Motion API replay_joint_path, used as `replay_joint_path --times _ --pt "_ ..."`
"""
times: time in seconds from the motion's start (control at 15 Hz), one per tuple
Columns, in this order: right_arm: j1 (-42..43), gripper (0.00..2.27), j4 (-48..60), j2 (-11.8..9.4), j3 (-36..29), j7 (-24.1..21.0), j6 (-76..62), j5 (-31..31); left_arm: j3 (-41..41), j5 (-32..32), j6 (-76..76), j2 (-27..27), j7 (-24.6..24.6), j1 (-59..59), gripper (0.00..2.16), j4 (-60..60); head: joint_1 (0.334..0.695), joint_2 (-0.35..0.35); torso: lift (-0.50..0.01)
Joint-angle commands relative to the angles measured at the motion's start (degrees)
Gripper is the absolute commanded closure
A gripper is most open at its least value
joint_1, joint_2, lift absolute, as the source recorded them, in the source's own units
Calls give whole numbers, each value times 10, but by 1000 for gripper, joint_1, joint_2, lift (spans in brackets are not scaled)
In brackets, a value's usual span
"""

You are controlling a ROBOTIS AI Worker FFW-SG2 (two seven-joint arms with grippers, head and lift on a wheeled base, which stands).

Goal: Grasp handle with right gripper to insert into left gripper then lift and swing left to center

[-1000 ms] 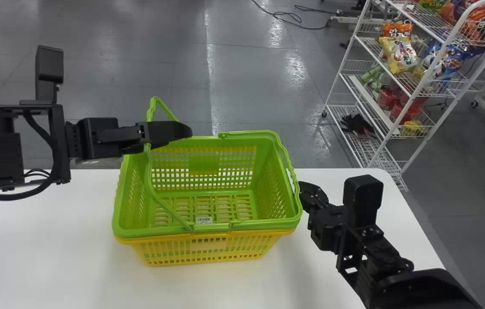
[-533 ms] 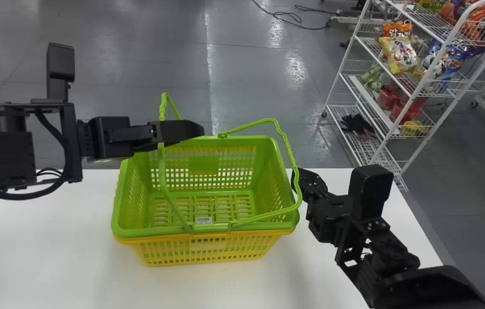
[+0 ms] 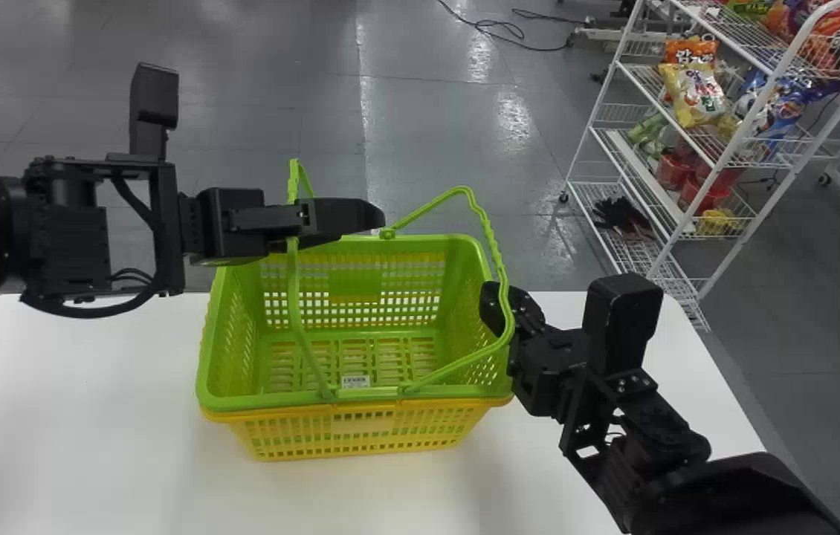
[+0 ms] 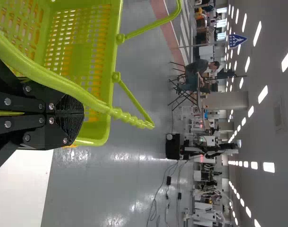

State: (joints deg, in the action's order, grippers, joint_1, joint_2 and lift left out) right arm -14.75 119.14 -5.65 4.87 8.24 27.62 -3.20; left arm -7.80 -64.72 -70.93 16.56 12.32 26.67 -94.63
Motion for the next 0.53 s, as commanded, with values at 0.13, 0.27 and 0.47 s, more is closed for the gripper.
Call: replay_joint_path --times 0.13,0.27,0.47 --pt "4 2010 16 5 23 -7 21 3 -18 13 1 -14 1 22 144 24 695 -137 -93" --pt "10 2010 22 6 36 -12 28 4 -20 14 1 -16 1 24 144 28 695 -135 -93" --pt "17 2010 22 7 51 -16 33 9 -20 15 3 -20 1 25 144 31 695 -122 -93"
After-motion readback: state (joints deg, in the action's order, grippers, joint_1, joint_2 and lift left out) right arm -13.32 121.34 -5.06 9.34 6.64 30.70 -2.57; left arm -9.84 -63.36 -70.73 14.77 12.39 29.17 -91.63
